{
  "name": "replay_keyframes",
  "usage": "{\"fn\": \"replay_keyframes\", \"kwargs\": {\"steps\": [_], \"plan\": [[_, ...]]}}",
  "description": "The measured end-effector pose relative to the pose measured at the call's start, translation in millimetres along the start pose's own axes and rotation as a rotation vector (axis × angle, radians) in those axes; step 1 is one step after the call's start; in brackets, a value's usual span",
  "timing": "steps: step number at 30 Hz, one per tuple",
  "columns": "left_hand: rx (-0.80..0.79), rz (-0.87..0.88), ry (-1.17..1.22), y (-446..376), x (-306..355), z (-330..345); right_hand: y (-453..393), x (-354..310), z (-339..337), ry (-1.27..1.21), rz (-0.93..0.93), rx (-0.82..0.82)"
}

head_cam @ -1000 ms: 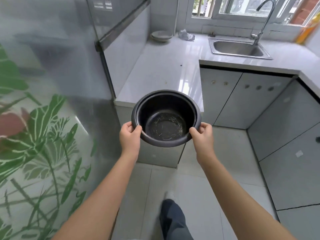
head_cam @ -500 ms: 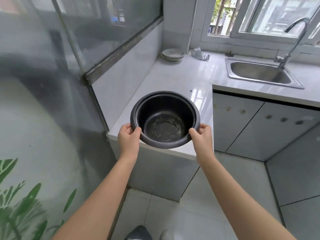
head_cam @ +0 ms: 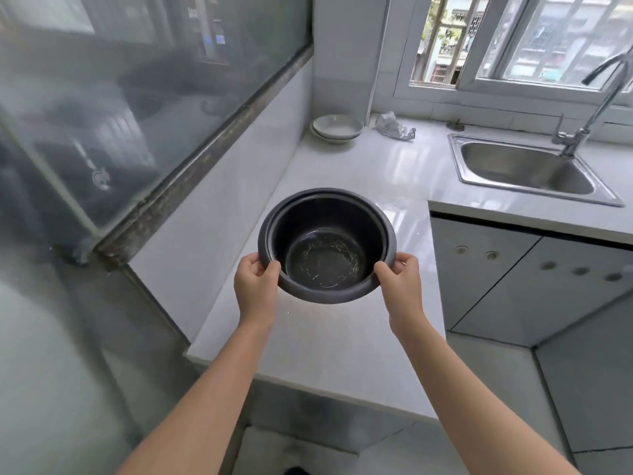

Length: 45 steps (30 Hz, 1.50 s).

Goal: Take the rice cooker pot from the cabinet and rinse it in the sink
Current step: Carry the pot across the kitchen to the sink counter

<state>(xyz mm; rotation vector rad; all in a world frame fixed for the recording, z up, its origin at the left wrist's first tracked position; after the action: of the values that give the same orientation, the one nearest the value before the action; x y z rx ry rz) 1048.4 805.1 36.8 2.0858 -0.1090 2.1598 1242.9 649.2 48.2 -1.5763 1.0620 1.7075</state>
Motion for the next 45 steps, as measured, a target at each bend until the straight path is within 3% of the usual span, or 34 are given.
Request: {"fn": "replay_keyframes", "kwargs": {"steps": [11, 34, 39, 45], "plan": [[-0.021, -0.043, -0.098, -67, -23, 24, -61, 19, 32, 0.012, 0.069, 0.024], [-0.015, -0.115, -0.18, -66, -55, 28, -81, 55, 30, 0.078, 0.162, -0.062], [-0.07, -0.091, -0.217, -64, -55, 28, -78, 54, 25, 0.181, 0.148, -0.074], [-0.216, -0.031, -0.527, -68, -45, 27, -77, 42, 19, 0.494, 0.121, -0.164]]}}
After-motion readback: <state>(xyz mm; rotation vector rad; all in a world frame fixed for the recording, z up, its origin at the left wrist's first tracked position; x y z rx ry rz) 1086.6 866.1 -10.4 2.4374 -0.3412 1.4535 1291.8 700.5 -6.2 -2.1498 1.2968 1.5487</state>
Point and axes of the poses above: each hand's wrist, its own y-axis away from the middle knuckle, its own z-axis out of the palm, x = y × z, the point moved 7 cm from there along -y, towards the middle knuckle, and after that the axes turned 2 degrees about z, right-handed, at the moved point
